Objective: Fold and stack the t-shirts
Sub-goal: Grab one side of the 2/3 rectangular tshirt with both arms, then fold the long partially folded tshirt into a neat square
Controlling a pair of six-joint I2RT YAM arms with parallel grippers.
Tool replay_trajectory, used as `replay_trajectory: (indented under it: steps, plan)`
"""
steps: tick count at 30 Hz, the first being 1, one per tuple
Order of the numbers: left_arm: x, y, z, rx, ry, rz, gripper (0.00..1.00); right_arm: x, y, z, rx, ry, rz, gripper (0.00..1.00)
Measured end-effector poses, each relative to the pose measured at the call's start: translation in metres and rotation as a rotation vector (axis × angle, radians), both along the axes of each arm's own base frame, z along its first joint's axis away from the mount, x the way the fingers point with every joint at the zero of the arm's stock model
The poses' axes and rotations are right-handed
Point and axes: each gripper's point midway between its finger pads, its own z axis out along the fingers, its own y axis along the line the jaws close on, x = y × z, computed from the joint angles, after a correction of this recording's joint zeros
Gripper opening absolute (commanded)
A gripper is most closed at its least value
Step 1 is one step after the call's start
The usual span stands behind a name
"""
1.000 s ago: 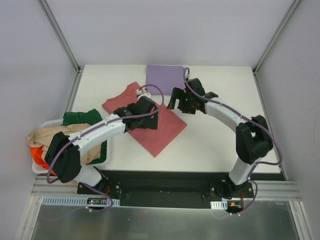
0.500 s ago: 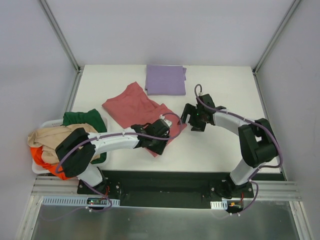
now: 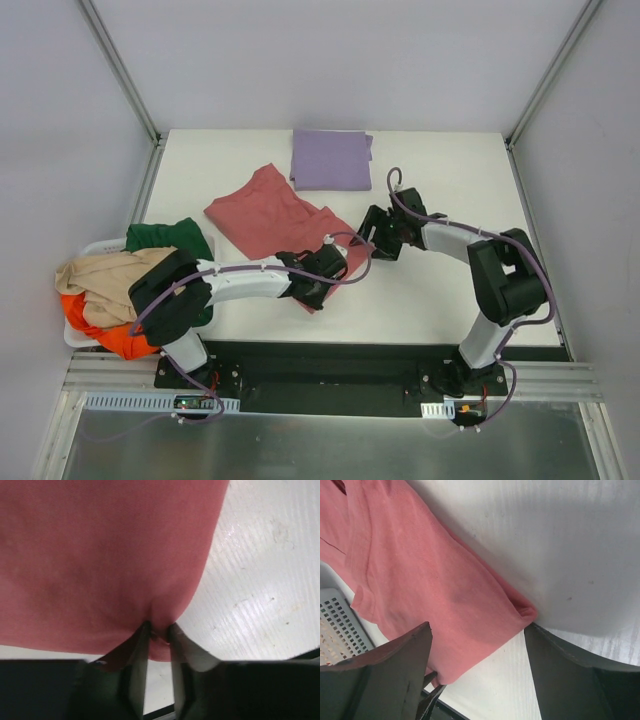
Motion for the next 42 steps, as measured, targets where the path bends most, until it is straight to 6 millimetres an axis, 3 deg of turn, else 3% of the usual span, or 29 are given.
replay_trajectory:
  steps: [1, 7, 11, 13, 18, 23, 25, 30, 35, 38, 42]
  plan:
    - [0.002, 0.001, -0.001, 0.015, -0.011, 0.006, 0.01, 0.001, 0.001, 0.000, 0.005, 0.001, -0.002, 0.71]
    - [0.007, 0.000, -0.001, 0.056, -0.062, 0.009, 0.00, 0.004, 0.003, -0.005, 0.017, 0.008, -0.012, 0.50]
    - [0.006, -0.001, 0.000, 0.071, -0.089, 0.001, 0.00, 0.007, -0.001, -0.013, -0.004, 0.013, -0.035, 0.13]
    - [0.005, -0.002, 0.000, 0.078, -0.103, -0.007, 0.00, 0.009, -0.002, -0.017, -0.010, 0.011, -0.046, 0.00]
    - [-0.009, -0.015, 0.003, 0.064, -0.119, -0.052, 0.00, 0.004, -0.011, -0.020, -0.007, 0.008, -0.067, 0.00]
    - [-0.037, -0.059, 0.027, -0.068, -0.122, -0.138, 0.00, -0.021, -0.050, -0.013, -0.065, 0.027, -0.091, 0.00]
    - [-0.047, -0.085, 0.044, -0.148, -0.114, -0.169, 0.00, -0.031, -0.068, -0.002, -0.097, 0.013, -0.104, 0.00]
    - [-0.074, -0.146, 0.094, -0.368, -0.068, -0.253, 0.00, -0.048, -0.123, 0.051, -0.176, -0.108, -0.176, 0.00]
    - [-0.094, -0.206, 0.143, -0.565, -0.009, -0.355, 0.00, -0.074, -0.176, 0.071, -0.316, -0.115, -0.254, 0.01]
    - [-0.105, -0.220, 0.155, -0.621, 0.024, -0.399, 0.00, -0.087, -0.194, 0.082, -0.401, -0.090, -0.258, 0.00]
    - [-0.114, -0.222, 0.158, -0.645, 0.053, -0.421, 0.00, -0.088, -0.199, 0.104, -0.426, -0.111, -0.246, 0.00]
